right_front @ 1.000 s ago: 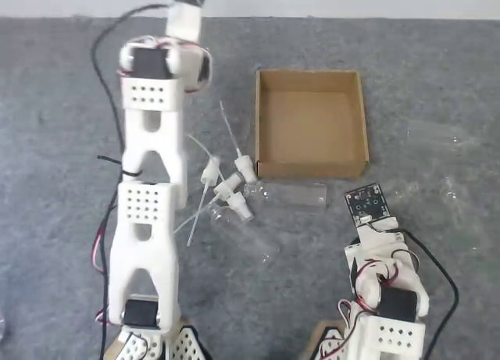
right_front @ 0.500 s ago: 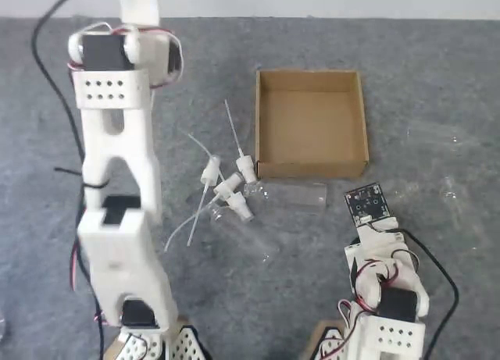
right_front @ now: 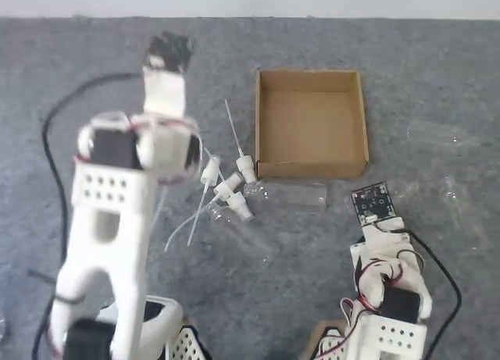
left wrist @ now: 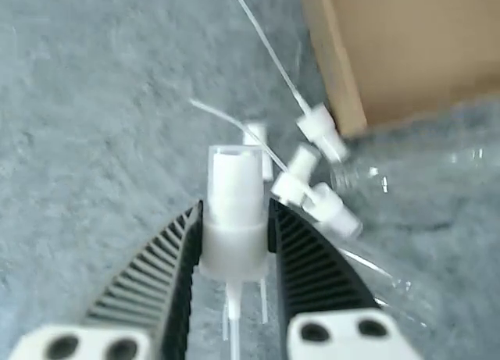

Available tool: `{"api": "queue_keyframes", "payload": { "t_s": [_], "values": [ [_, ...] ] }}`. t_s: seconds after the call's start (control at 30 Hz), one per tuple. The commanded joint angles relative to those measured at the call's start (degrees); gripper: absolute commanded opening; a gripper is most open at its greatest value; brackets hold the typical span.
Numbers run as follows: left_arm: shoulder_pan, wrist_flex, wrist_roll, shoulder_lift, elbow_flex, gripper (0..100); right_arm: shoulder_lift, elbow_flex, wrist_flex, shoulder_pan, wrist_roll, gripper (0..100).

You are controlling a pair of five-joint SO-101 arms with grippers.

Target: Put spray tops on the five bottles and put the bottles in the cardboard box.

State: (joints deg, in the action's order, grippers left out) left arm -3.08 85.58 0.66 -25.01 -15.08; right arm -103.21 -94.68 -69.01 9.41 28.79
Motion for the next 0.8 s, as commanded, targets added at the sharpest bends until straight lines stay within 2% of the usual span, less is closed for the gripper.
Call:
{"api": "queue_keyframes", "payload": {
  "t_s": [0.0,0.13,0.33,0.53,0.77],
  "values": [
    [-2.1,-10.5,-0.9,-13.0,-18.3,1,-0.4,5.7,-3.2,1.2,7.1,13.9],
    [-5.6,-16.2,-0.6,-19.1,-29.7,1,0.0,10.2,-6.1,1.4,7.3,14.0],
    [-4.7,-15.3,-0.5,-20.8,-31.8,1,4.3,19.9,-6.6,7.3,7.4,21.7],
    [-4.7,-21.6,-0.5,-21.3,-38.4,1,32.8,39.2,-6.5,12.7,11.5,22.0],
    [-4.5,-22.1,-0.5,-21.4,-39.0,1,67.3,64.4,-6.5,22.3,21.8,22.1]
  ]
}}
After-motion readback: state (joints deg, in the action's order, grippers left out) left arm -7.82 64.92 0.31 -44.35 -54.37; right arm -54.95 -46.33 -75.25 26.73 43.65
